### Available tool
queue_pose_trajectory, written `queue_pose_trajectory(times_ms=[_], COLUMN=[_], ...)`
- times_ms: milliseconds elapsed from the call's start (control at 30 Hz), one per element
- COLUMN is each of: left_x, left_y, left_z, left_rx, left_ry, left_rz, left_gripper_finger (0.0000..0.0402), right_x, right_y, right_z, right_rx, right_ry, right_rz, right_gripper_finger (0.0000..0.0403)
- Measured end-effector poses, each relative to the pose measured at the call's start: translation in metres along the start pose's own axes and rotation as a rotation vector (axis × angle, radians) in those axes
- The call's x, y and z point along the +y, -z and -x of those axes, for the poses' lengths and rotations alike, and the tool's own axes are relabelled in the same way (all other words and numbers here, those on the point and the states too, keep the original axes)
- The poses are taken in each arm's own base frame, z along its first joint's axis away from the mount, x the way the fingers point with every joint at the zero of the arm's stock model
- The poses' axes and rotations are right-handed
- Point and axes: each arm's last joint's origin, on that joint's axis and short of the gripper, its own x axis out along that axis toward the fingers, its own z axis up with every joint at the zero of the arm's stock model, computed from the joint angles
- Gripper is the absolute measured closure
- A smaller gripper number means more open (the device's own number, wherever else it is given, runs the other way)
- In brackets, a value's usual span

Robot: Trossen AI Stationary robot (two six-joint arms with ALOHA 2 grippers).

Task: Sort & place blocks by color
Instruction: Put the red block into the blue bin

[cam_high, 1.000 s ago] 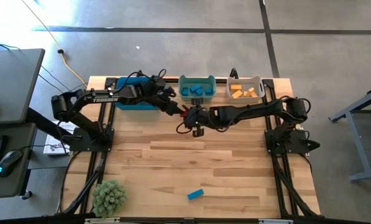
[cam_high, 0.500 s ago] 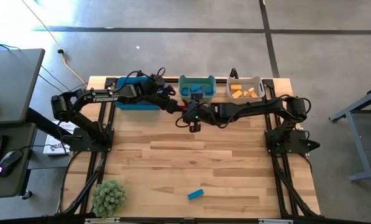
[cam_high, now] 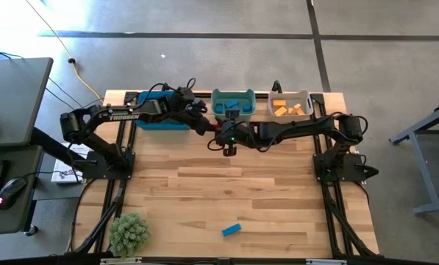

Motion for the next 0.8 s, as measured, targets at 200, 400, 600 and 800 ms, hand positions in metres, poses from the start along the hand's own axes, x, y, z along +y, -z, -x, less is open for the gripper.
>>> queue_pose_trajectory(times_ms=[200, 400, 600, 800], left_x=[0.002, 0.019, 0.046, 0.063], left_y=[0.000, -0.003, -0.006, -0.008], left_z=[0.001, 0.008, 0.024, 0.039], left_rx=[-0.004, -0.010, -0.009, 0.036], left_ry=[-0.027, -0.160, -0.375, -0.561], left_rz=[-0.075, -0.062, -0.036, -0.049], left_gripper_finger=[0.0369, 0.0369, 0.0367, 0.0367], right_x=[0.000, 0.001, 0.010, 0.020], right_y=[-0.001, -0.001, -0.005, -0.006], right_z=[0.000, 0.001, 0.004, 0.009], right_rx=[-0.010, -0.011, -0.043, -0.026], right_ry=[-0.011, -0.012, -0.117, -0.222], right_rz=[-0.063, -0.178, -0.321, -0.444], right_gripper_finger=[0.0251, 0.0241, 0.0239, 0.0238])
